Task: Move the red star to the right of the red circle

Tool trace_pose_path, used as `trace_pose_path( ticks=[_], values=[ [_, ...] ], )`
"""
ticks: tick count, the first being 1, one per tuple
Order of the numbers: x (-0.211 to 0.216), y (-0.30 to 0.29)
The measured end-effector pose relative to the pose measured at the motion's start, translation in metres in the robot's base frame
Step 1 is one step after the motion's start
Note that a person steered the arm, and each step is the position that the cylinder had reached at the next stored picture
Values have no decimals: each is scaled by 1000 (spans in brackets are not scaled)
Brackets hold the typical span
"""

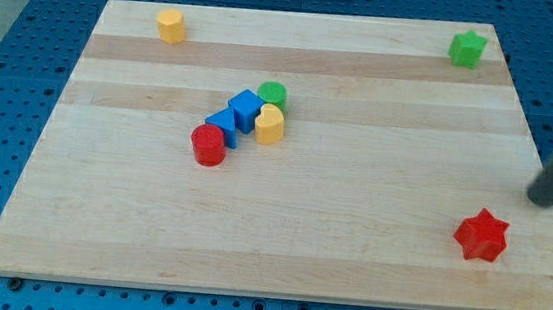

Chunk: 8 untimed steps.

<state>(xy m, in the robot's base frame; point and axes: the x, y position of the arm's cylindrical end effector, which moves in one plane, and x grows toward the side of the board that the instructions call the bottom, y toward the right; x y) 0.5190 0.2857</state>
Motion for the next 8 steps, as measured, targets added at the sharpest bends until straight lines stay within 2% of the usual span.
trace_pose_path(
  ticks=[1, 2, 3, 5, 7, 8],
  values=[
    [59, -23],
    [63, -75],
    [63, -132],
    [52, -61],
    [27, -143],
    [27, -146]
  ],
)
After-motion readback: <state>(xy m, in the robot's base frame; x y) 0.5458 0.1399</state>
